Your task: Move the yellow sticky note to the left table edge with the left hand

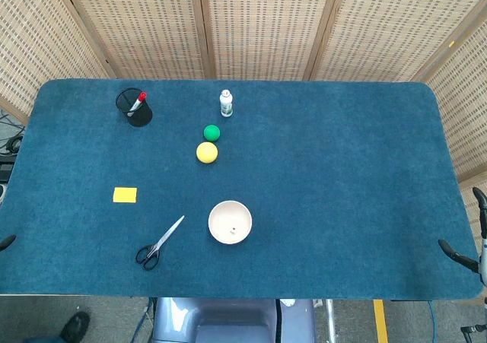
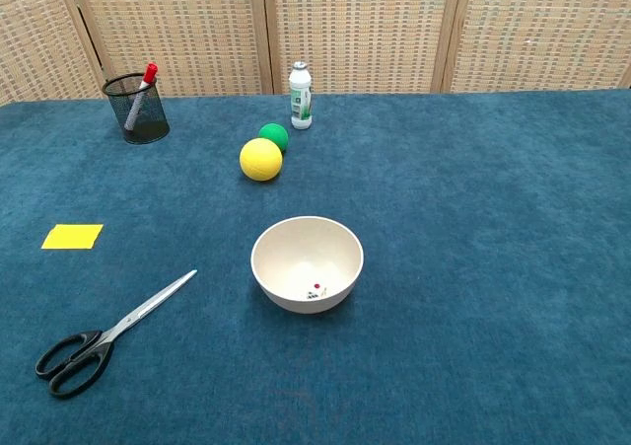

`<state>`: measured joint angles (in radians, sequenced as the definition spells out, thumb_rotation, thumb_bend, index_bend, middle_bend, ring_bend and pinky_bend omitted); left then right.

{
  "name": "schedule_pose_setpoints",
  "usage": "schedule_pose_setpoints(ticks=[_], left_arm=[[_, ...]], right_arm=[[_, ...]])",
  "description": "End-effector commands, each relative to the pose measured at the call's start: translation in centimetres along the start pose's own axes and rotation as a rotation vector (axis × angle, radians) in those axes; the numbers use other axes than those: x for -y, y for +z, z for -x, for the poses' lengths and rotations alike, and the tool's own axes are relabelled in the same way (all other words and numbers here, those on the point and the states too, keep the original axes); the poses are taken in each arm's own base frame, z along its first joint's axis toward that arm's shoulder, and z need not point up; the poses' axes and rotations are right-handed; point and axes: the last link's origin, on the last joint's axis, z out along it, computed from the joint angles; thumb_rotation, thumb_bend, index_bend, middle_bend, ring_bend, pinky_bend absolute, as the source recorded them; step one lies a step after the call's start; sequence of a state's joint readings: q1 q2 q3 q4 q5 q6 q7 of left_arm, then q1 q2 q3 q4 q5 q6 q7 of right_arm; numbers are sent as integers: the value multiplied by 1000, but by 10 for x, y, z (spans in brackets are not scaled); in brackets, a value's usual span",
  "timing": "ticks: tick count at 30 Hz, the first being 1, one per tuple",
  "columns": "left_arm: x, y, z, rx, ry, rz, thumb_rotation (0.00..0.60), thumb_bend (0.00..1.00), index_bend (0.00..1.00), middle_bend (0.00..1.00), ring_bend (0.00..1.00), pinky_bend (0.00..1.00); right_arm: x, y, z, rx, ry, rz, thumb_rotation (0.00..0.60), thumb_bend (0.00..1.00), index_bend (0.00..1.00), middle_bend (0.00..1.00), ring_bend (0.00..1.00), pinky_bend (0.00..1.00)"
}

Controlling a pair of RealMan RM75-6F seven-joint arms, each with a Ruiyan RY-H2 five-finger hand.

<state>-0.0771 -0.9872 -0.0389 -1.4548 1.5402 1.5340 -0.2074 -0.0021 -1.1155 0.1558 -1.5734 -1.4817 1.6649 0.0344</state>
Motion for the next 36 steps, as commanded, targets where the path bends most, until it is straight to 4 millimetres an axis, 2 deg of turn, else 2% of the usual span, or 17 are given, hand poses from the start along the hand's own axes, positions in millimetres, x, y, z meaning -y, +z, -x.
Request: schedule_pose_setpoints(ticks=[1,11,14,17,23,27,29,30,36], left_arm=[[0,0,1,3,2,-1,600,0,0,0,0,0],[-3,13,16,81,15,34,600,0,0,0,0,0],[-8,27,21,151,13,62,600,19,0,0,0,0],[-13,41,24,200,25,84,600,86,0,0,0,0],[-37,77,32,308,99,153,600,235,4,0,0,0],[-58,103,40,336,170,194,600,292,55,0,0,0],[-77,129,57,389,204,220,600,313,92,0,0,0],[-81,136,61,399,208,216,600,321,115,0,0,0],[-98,157,82,451,207,207,600,367,217,0,0,0]], right_arm=[[0,0,0,2,0,0,600,0,0,0,0,0],[0,1,0,7,4,3,600,0,0,0,0,0],[-1,2,1,12,2,8,600,0,0,0,0,0],[-1,3,3,18,-1,11,600,0,0,0,0,0],[-2,5,5,27,-2,18,600,0,0,0,0,0],[-3,6,7,37,-4,24,600,0,0,0,0,0],[-4,7,9,49,-8,26,600,0,0,0,0,0],[-4,7,10,50,-8,26,600,0,0,0,0,0],[-4,9,12,61,-8,28,600,0,0,0,0,0]])
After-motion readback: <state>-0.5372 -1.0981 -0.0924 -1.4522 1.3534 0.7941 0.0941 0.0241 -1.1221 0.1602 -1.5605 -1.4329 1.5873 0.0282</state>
